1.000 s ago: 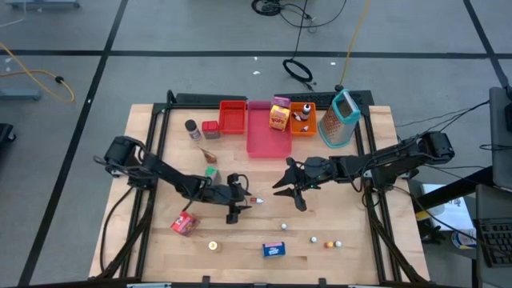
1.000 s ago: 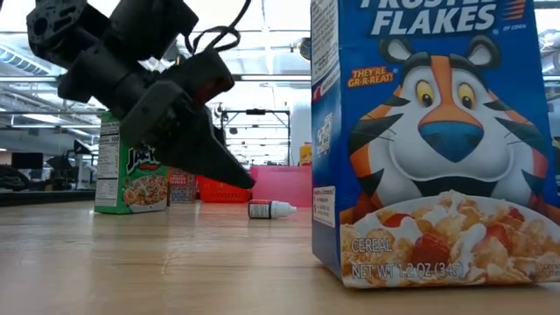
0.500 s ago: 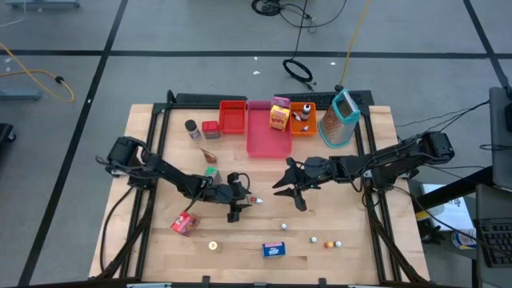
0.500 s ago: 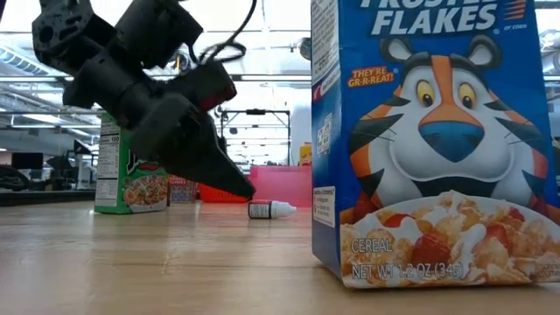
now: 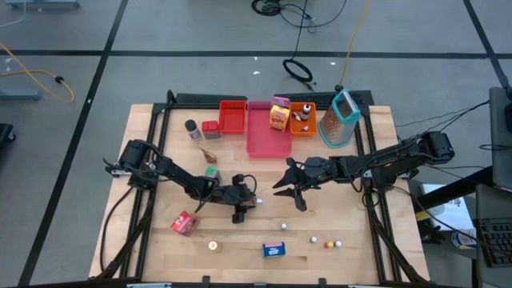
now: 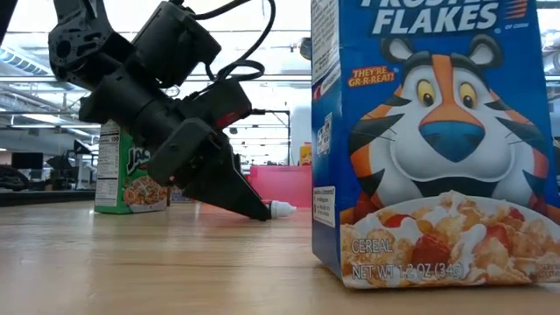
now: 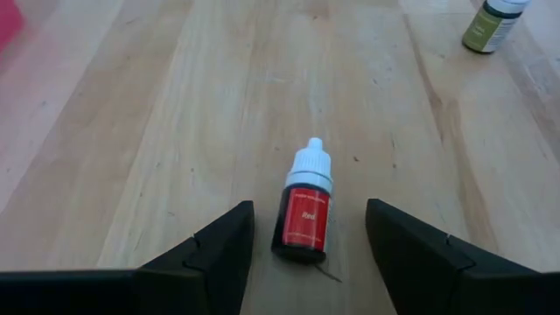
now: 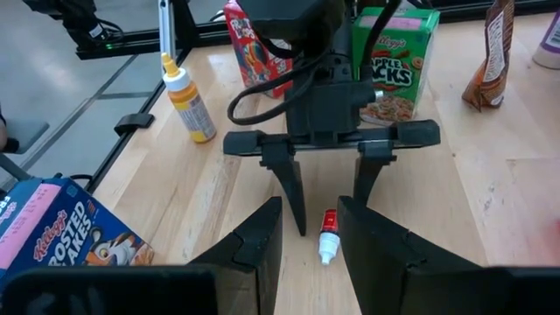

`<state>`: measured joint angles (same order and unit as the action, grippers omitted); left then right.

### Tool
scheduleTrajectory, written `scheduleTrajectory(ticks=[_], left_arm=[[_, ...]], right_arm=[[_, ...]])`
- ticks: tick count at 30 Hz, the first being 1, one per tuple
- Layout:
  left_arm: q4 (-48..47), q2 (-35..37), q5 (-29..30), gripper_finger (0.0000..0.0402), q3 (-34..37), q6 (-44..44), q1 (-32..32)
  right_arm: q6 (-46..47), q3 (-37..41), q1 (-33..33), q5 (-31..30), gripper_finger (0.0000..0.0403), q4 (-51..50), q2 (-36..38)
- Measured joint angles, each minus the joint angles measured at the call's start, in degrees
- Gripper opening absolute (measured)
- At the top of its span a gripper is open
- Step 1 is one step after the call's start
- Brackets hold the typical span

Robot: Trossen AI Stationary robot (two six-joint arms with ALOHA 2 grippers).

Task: Pick & Place Kitchen Items
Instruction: Put the red food coloring bottle into the orange bin

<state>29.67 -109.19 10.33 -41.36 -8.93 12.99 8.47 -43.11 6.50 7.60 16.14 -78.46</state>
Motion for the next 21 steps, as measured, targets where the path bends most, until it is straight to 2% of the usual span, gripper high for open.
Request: scheduleTrajectory(ticks=[4,14,18,21], left_arm=[[-0.7,0.0,-0.2,0.0188,0.0,0.0,0.0],[-0.1,0.2,0.0,0.0057,0.1,0.2,0.0],[1.6,0.5,-0.3,0.0048,0.2,0.5,-0.2],[1.0,1.6,0.0,0.0062,-0.3,0.7,-0.6]], right_arm=[[-0.2,0.0,0.0,0.0,0.0105,0.3,0.0],[-0.2,0.0,0.0,0.0,0.0105,0.3,0.0],[-0.2,0.0,0.0,0.0,0.0105,0.3,0.0],[-0.3,0.0,0.0,0.0,0.0105,0.3,0.0]])
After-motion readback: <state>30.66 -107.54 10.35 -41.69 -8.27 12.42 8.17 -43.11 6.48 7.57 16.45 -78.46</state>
